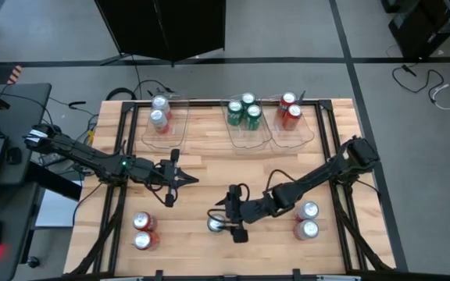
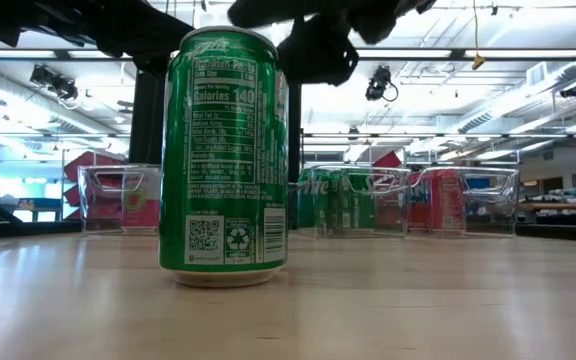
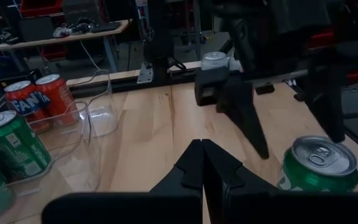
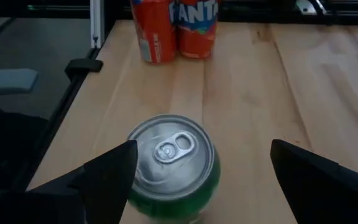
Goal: Sort soda cans
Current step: Put the green soda can into the middle transparent bin
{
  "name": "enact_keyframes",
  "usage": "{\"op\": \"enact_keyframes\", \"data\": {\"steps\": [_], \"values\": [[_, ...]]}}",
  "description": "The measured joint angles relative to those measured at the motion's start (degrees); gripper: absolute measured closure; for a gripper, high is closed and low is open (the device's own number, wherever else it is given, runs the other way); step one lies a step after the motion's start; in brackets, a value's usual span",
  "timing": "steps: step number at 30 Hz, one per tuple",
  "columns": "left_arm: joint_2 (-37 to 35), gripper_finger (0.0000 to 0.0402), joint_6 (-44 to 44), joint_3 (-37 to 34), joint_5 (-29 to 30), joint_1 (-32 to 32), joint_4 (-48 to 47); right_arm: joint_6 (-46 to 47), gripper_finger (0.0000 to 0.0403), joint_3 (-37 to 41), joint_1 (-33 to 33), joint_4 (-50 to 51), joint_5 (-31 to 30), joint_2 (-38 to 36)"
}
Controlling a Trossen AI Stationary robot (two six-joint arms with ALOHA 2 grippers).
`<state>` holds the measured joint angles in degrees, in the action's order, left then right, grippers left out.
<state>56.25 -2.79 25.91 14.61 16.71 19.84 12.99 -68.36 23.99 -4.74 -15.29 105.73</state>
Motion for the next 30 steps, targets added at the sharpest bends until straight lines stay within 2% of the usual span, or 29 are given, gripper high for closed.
{"op": "enact_keyframes", "data": {"steps": [11,24,30], "values": [[0.0,0.04,0.18,0.0,0.0,0.0,-0.38,2.47,0.0053,-0.37,0.07,-10.48,6.89,6.5],[0.0,0.0397,1.55,0.0,0.39,0.02,-1.1,0.93,0.0119,-0.03,-3.01,-9.41,7.32,6.56],[0.0,0.0396,1.64,0.0,0.39,0.02,-1.42,-2.44,0.013,-0.04,-4.92,-6.73,9.8,5.44]]}}
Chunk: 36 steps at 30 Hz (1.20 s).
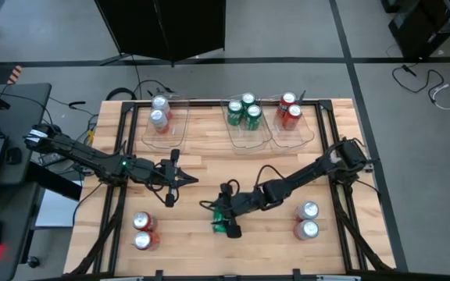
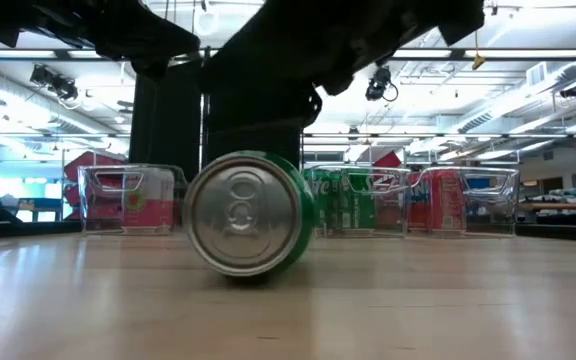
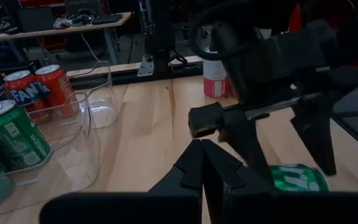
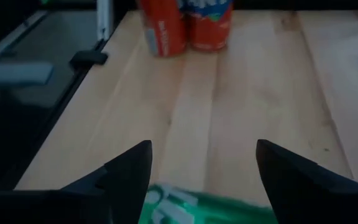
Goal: Sort soda cans
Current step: Put the green soda can into the middle transparent bin
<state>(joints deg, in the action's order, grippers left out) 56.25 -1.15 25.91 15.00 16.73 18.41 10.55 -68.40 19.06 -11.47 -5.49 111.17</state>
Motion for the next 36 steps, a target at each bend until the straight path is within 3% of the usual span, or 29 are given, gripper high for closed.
{"op": "enact_keyframes", "data": {"steps": [14,22,36], "values": [[0.0,0.0396,-0.13,0.0,0.0,0.0,-0.32,-15.52,0.01,-0.1,2.94,27.95,-0.38,-8.44],[0.0,0.0396,-0.11,0.0,0.0,0.0,-0.39,-31.24,0.0101,-0.11,5.31,28.33,-8.25,-8.24],[0.0,0.0396,-0.09,0.0,0.0,0.0,-0.59,-34.61,0.0121,-0.11,3.29,33.42,-4.01,-8.19]]}}
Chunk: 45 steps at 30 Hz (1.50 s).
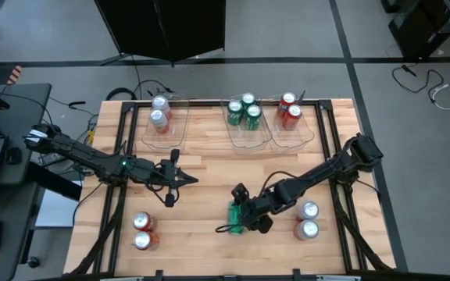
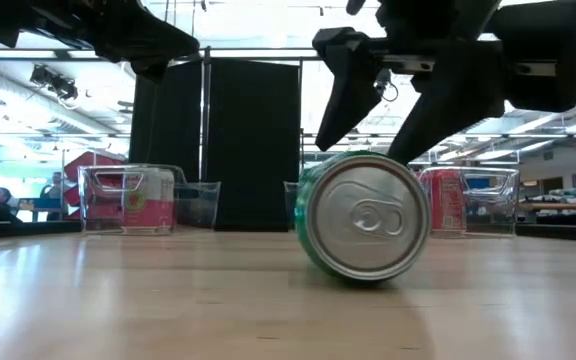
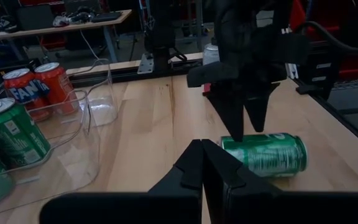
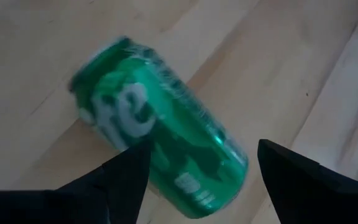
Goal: Sort soda cans
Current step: Put the green soda can into the middle transparent bin
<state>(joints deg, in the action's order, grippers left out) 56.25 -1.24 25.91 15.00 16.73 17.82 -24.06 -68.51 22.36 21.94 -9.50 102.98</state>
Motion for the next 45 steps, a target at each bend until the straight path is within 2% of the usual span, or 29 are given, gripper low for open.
{"op": "enact_keyframes", "data": {"steps": [5,8,11,14,17,22,29,37,41,45], "values": [[0.0,0.0396,0.01,0.0,0.0,0.0,-0.07,2.22,0.0119,-0.14,-1.12,-1.97,-0.88,3.77],[0.0,0.0396,0.01,0.0,0.0,0.0,-0.7,8.94,0.0119,-0.68,-1.64,-3.2,-3.74,6.65],[0.0,0.0396,0.18,0.0,0.0,0.0,-1.8,19.48,0.0116,-3.01,-2.58,-1.8,-5.72,8.22],[0.02,0.0396,0.32,0.0,0.0,0.0,-2.25,28.12,0.0106,-5.64,-3.99,-0.16,-3.83,8.35],[0.02,0.0396,0.38,0.0,0.0,0.0,-2.29,31.56,0.0094,-9.8,-5.18,0.07,0.4,8.37],[0.02,0.0396,0.42,0.0,0.0,0.0,-2.31,30.41,0.0075,-17.75,-6.18,-1.09,3.76,10.95],[0.02,0.0396,0.44,0.0,0.02,0.41,-3.07,24.59,0.0063,-29.4,-7.71,1.66,8.8,22.02],[0.0,0.0396,0.38,0.0,-0.19,1.05,-3.42,19.68,0.0058,-45.56,-8.42,21.24,4.56,33.22],[0.0,0.0396,0.38,-0.02,0.18,1.03,-3.48,18.57,0.007,-48.74,-8.38,25.77,4.6,36.13],[0.0,0.0396,0.38,-0.02,0.2,1.03,-3.5,17.85,0.0099,-49.66,-8.24,27.02,4.69,36.63]]}}
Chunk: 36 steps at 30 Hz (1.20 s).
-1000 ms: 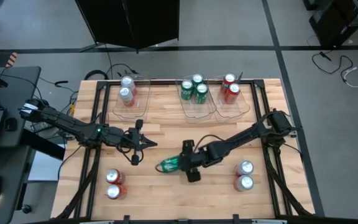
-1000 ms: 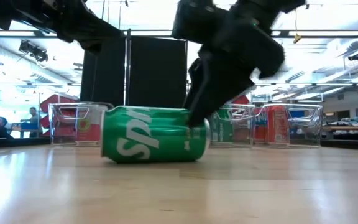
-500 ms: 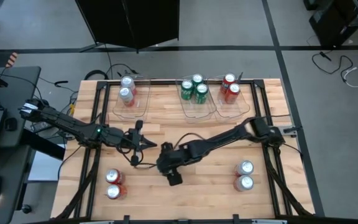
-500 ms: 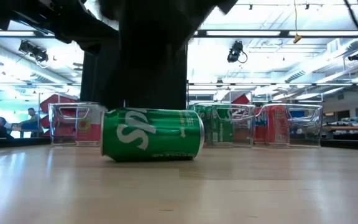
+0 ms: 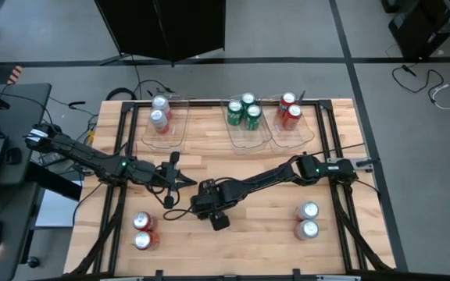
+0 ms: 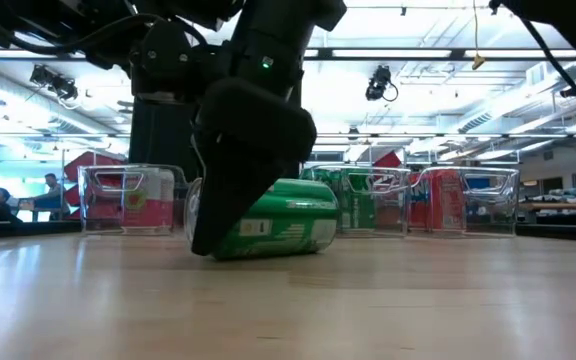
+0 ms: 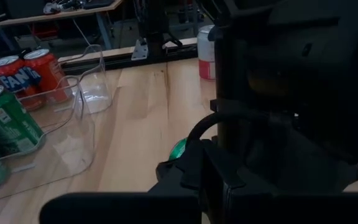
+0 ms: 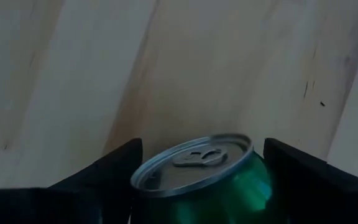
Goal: Sort soda cans
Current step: Put the green soda can into the middle transparent bin
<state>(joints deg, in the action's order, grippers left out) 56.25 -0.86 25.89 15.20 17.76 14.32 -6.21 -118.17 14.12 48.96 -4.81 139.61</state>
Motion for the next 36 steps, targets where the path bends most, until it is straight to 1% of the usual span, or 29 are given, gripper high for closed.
{"op": "enact_keyframes", "data": {"steps": [1,3,8,12,14,18,20,22,24,26,28,30,32,34,36], "values": [[0.0,0.0396,0.0,0.0,0.0,0.0,0.01,-0.01,0.0107,0.0,0.03,0.13,-0.01,-0.05],[-0.01,0.0396,-0.01,0.0,0.53,0.0,-0.02,0.02,0.0108,0.05,0.06,0.74,0.15,-0.52],[-0.4,0.0396,0.0,0.0,3.93,-0.02,-0.06,3.09,0.0111,0.2,0.43,1.58,-0.33,-3.75],[-2.06,0.0396,0.02,0.0,5.12,0.0,-0.06,5.09,0.0114,0.17,0.77,2.43,-5.17,-7.68],[-3.43,0.0396,0.45,0.0,6.22,-0.02,-0.12,6.87,0.0114,0.17,1.04,3.79,-8.65,-10.0],[-7.07,0.0396,1.05,0.0,8.57,0.0,-0.08,12.65,0.0114,0.26,1.26,6.83,-18.78,-15.05],[-8.95,0.0396,1.03,0.0,9.39,-0.02,-0.1,15.82,0.0114,1.77,1.03,6.18,-23.5,-17.64],[-10.62,0.0396,1.03,0.0,9.46,0.0,-0.08,20.1,0.0114,3.93,0.66,5.27,-29.45,-20.03],[-11.88,0.0396,1.01,0.0,9.46,0.0,-0.1,24.75,0.0114,6.58,0.28,2.53,-37.94,-22.34],[-12.78,0.0396,1.01,0.02,9.46,0.0,-0.04,28.49,0.0114,9.93,-0.17,-1.75,-48.55,-24.58],[-13.32,0.0396,0.98,0.02,9.49,-0.01,-0.03,30.45,0.0114,13.67,-0.81,-7.62,-58.7,-26.25],[-13.35,0.0396,0.96,0.02,9.51,-0.02,-0.04,31.54,0.0114,18.1,-1.75,-13.41,-66.31,-27.4],[-13.29,0.0396,0.95,0.01,9.5,-0.02,-0.1,32.76,0.0114,22.97,-3.02,-19.74,-71.0,-28.04],[-13.22,0.0396,0.82,0.02,9.51,-0.01,-0.08,34.07,0.0114,27.98,-4.6,-26.44,-72.77,-28.45],[-13.18,0.0396,-0.22,0.02,9.51,-0.01,-0.1,34.68,0.0114,32.62,-6.48,-33.56,-73.2,-28.55]]}}
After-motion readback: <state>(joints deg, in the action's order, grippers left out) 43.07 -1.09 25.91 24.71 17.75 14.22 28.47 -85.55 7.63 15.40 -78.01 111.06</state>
